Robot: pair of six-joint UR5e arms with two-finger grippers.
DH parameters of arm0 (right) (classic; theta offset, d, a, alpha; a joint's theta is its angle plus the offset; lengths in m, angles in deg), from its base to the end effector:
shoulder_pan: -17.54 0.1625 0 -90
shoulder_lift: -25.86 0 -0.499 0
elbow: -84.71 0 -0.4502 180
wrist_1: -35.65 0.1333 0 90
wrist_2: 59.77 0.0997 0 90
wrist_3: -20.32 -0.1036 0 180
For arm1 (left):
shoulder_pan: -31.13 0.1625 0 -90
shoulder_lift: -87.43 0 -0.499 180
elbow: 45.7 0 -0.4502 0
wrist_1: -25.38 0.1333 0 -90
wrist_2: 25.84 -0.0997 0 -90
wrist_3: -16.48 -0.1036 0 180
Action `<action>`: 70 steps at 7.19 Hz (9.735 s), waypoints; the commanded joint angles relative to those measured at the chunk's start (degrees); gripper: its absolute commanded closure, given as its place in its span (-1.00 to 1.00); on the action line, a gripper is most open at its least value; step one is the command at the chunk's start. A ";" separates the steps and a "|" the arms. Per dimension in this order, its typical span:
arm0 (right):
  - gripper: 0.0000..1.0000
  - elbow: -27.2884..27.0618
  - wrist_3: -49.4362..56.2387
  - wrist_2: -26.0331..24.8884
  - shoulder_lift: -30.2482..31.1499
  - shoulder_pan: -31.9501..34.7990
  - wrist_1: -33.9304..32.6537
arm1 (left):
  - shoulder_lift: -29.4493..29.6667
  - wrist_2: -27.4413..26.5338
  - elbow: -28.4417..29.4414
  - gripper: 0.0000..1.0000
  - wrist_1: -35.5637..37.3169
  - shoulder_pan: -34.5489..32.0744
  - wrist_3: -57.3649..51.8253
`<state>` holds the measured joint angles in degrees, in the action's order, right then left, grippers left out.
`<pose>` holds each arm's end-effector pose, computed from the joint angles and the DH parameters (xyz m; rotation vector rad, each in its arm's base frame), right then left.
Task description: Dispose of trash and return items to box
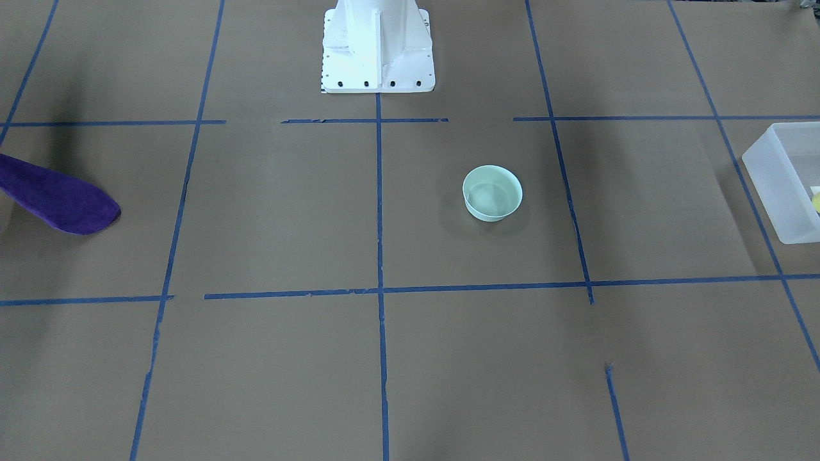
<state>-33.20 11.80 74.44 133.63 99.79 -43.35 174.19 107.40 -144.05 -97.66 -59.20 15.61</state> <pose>0.0051 -0.4151 0.5917 0.2389 -0.8044 -0.1297 -0.0655 -0.5449 0.6184 0.6412 0.7195 0.2597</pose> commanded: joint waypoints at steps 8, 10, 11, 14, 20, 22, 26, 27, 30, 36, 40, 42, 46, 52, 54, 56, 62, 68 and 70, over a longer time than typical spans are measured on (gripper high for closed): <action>1.00 26.59 44.83 -3.77 -16.42 30.45 -21.27 | -0.62 0.09 0.09 -1.00 -2.11 0.15 0.00; -1.00 26.24 42.80 -3.33 -12.67 26.92 -11.90 | -0.62 0.09 0.18 -1.00 -2.11 0.24 0.00; -1.00 23.19 39.32 -3.33 -13.02 24.91 -12.31 | -0.62 0.18 0.09 -1.00 -2.11 0.32 0.09; -0.98 9.32 7.82 -3.24 -13.28 8.33 -12.41 | 0.95 -4.36 -5.06 -1.00 -2.02 9.76 18.20; -1.00 7.96 6.06 -3.07 -10.74 6.35 -8.63 | 11.77 -32.03 -10.28 -0.45 -0.17 52.93 76.59; -1.00 7.96 6.06 -3.07 -10.56 6.43 -8.54 | 12.64 -36.64 -9.58 -0.43 1.92 58.40 80.14; -1.00 7.96 6.06 -3.16 -10.21 6.35 -8.54 | 18.98 -39.28 -7.65 0.36 12.13 63.17 84.73; -1.00 7.87 6.06 -3.16 -10.29 6.34 -8.54 | 18.98 -39.20 -7.91 0.35 12.22 63.17 84.55; -1.00 7.96 6.15 -3.16 -10.21 6.34 -8.54 | 18.28 -38.85 -11.50 0.20 14.49 62.11 78.86; -1.00 8.05 6.32 -3.24 -10.21 6.43 -8.54 | 16.42 -38.85 -8.45 0.14 13.80 62.28 73.39; -1.00 8.05 6.32 -3.25 -9.94 6.34 -8.54 | 16.52 -38.41 -10.62 1.00 13.36 61.59 72.52; -1.00 8.05 6.32 -3.25 -9.94 6.43 -8.54 | 15.64 -33.52 -13.26 1.00 13.62 54.34 62.63; -1.00 8.13 6.15 -3.42 -9.94 6.34 -8.54 | 5.21 -17.19 -14.60 1.00 13.45 24.86 24.82; -1.00 8.49 6.24 -3.42 -9.94 6.43 -8.54 | -10.68 -3.53 1.49 1.00 12.31 -9.05 -6.72; -1.00 8.49 6.32 -3.42 -9.94 6.34 -8.54 | -15.82 -3.51 5.50 1.00 4.97 -9.25 -7.29; -1.00 8.49 6.32 -3.42 -9.94 6.34 -8.19 | -14.52 -3.60 12.81 1.00 -3.58 -9.17 -3.72; -1.00 10.77 6.15 -3.33 -8.81 6.35 -4.06 | -10.20 -3.78 15.03 -1.00 -5.36 -9.08 0.09; -1.00 10.77 6.76 -3.33 -7.05 6.43 -3.71 | -4.00 -4.21 12.92 -1.00 -1.53 -8.73 0.09; -1.00 11.30 6.76 -3.16 -6.26 6.43 -3.71 | 2.52 -5.09 11.09 -1.00 7.26 -6.63 0.09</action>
<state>-22.11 18.55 71.15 126.73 106.22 -47.07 173.07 102.92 -131.61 -95.46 -66.90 15.69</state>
